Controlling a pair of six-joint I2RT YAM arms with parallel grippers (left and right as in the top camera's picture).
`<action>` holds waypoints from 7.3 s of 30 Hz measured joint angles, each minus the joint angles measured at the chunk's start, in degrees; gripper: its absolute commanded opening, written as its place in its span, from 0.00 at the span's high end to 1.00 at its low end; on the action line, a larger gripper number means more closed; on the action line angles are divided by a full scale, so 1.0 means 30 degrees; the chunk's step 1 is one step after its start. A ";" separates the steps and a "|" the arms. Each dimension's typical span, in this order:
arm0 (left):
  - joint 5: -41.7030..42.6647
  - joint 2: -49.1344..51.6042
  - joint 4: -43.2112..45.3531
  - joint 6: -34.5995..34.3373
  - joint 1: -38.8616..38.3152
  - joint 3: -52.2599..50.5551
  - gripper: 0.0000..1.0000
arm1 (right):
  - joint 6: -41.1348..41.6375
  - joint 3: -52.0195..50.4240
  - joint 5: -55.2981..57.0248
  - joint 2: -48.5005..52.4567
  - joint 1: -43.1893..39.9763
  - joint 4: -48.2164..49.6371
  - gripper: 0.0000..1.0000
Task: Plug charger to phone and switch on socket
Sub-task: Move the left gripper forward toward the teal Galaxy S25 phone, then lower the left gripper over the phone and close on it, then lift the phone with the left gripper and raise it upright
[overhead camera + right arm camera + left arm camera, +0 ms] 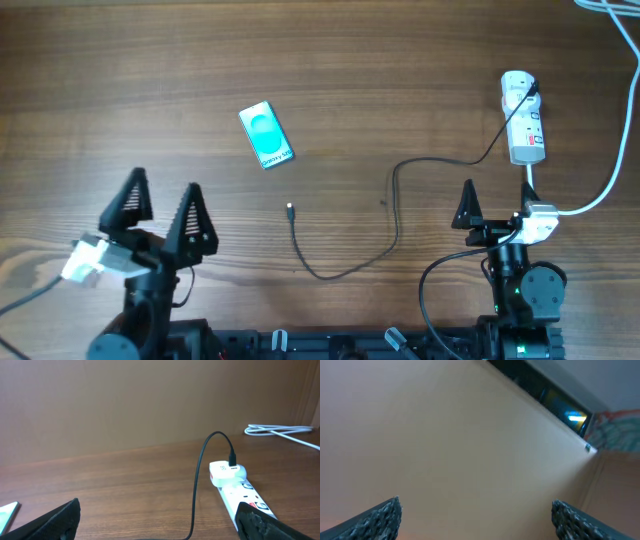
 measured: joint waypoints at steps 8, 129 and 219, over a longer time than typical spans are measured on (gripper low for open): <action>0.3067 0.8291 -0.5778 -0.0168 0.0000 0.8342 0.00 | 0.0000 0.0000 0.0000 0.0036 0.0000 0.0015 0.00; -0.3337 3.2523 -2.3190 -0.1297 -0.4969 2.1791 0.00 | 0.0000 0.0000 0.0000 0.0073 0.0000 0.0007 0.01; -0.2871 3.7623 -2.3066 0.1486 -0.4954 2.0961 0.10 | 0.0000 0.0000 0.0000 0.0073 0.0000 0.0007 0.00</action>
